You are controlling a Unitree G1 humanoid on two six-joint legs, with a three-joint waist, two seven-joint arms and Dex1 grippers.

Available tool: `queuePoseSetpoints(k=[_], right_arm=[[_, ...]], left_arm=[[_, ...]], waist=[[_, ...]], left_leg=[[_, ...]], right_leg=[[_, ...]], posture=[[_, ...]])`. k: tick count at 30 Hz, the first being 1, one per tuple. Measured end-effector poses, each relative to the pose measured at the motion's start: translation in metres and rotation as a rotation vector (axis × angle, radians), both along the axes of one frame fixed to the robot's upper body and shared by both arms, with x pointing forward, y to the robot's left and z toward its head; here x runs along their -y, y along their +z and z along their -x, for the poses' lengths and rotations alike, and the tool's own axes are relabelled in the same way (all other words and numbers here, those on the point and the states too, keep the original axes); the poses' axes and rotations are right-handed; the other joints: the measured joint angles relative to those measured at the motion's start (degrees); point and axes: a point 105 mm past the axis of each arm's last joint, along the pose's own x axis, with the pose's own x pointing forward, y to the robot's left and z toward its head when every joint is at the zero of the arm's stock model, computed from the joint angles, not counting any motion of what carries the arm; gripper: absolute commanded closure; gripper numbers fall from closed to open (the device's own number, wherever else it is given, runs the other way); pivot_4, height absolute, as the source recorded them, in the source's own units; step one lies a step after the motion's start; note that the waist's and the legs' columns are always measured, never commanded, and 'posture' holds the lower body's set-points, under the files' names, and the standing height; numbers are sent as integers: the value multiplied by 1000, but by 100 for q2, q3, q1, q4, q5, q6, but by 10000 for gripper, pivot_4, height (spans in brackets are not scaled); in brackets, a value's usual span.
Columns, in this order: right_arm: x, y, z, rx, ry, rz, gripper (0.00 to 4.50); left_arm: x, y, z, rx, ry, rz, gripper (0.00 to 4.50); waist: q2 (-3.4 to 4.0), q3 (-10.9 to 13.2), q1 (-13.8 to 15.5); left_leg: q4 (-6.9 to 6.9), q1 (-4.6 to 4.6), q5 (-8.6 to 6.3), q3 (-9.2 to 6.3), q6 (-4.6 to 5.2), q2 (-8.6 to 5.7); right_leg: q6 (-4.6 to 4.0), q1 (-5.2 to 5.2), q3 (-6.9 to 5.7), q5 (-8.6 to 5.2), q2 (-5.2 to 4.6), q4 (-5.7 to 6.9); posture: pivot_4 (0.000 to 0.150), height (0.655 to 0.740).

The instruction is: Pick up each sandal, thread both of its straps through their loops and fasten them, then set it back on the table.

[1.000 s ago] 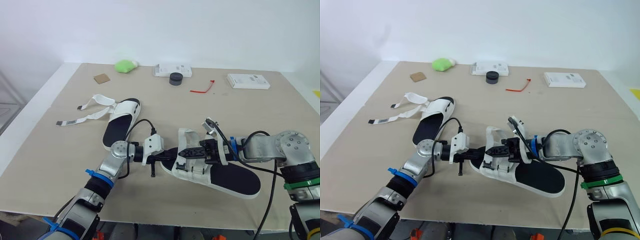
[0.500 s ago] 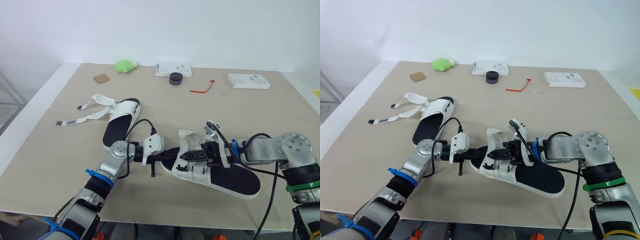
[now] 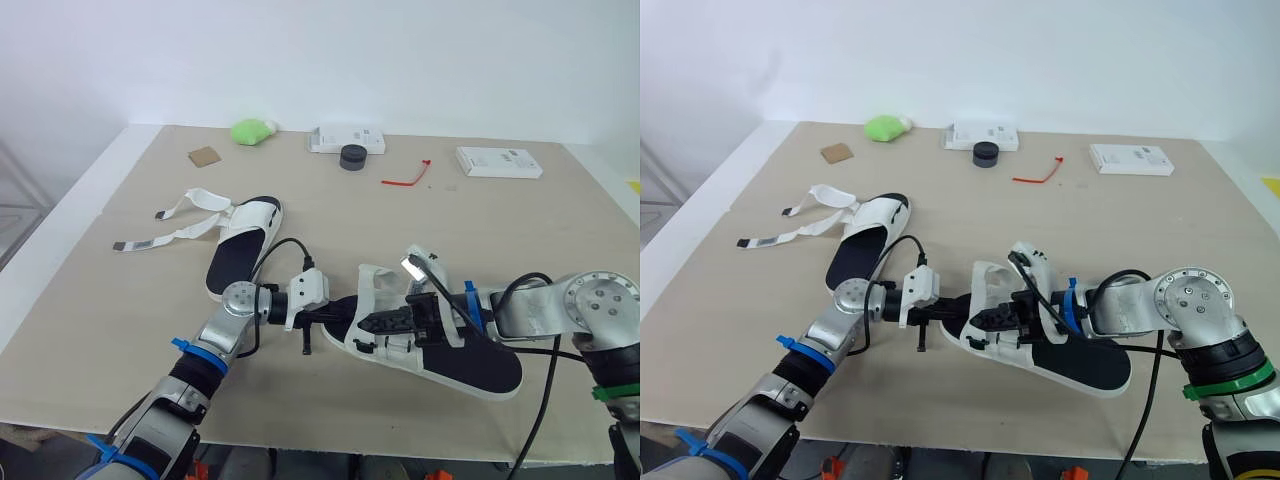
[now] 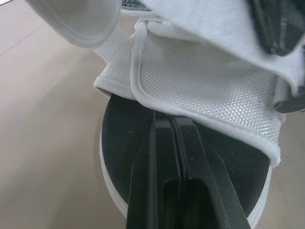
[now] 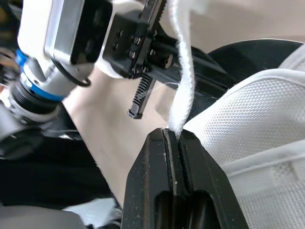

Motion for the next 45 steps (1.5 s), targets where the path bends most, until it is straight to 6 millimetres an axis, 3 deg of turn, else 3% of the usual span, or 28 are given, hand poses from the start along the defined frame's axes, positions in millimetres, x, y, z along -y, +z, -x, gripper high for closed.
queuePoseSetpoints(k=[7, 17, 18, 20, 24, 31, 34, 38, 42, 45], right_arm=[[-7, -1, 7, 149, 92, 113, 44277], [-4, -7, 10, 201, 168, 154, 44277], [-4, -7, 10, 203, 172, 153, 39497], [-3, -7, 12, 196, 182, 141, 35231], [-2, -3, 16, 162, 208, 96, 16891], [19, 24, 10, 87, 139, -55, 16891], [25, 39, 21, 118, 171, -97, 16891], [23, 48, 49, 139, 279, -151, 16891], [17, 43, 75, 175, 392, -116, 16891], [15, 22, 74, 236, 382, 1, 16891]], left_arm=[[0, 0, 0, 0, 0, 0, 45000], [1, 0, 0, 0, -1, 2, 45000], [1, 0, 0, 0, -1, 2, 45000], [1, 0, 0, -1, -2, 3, 45000], [2, 0, 1, -1, -4, 4, 45000], [2, 1, 0, 1, -1, 5, 45000], [2, 1, 1, 0, -3, 6, 45000], [2, 1, 0, 0, -1, 7, 45000], [1, 1, 0, -1, 2, 7, 45000], [1, 1, -1, 0, 5, 8, 45000]], waist=[[-2, -2, -1], [-2, -2, -1], [-2, -2, -1], [-4, -1, -1], [-10, 3, 1], [-29, 23, 1], [-36, 29, 7], [-36, 34, 10], [-36, 34, 6], [-37, 34, 5]], left_leg=[[0, 0, -2, -4, -3, 1], [-2, 1, -3, 0, -4, -5], [-2, 1, -3, 0, -4, -6], [-2, 0, -3, 0, -4, -7], [-2, 0, -3, 0, -4, -13], [-2, 0, -3, 6, -4, -14], [-3, -1, -3, 5, -4, -14], [-3, -2, -4, 4, -6, -13], [-2, -2, -6, 6, -10, -12], [-1, -4, -8, 15, -13, -13]], right_leg=[[11, -3, -4, -7, -15, -3], [14, -8, -7, -9, -33, -3], [14, -8, -7, -9, -33, -3], [14, -7, -7, -9, -35, -3], [16, -5, -7, -10, -38, -3], [16, -9, -9, -10, -44, -3], [17, -8, -15, -10, -43, -3], [18, -11, -21, -11, -45, -4], [23, -19, -27, -14, -56, -6], [24, -24, -42, -15, -70, -26]], posture=[[1500, 7400], [1500, 7400], [1500, 7400], [1500, 7400], [1500, 7400], [1500, 7400], [1500, 7400], [1500, 7400], [1500, 7400], [1500, 7400]])
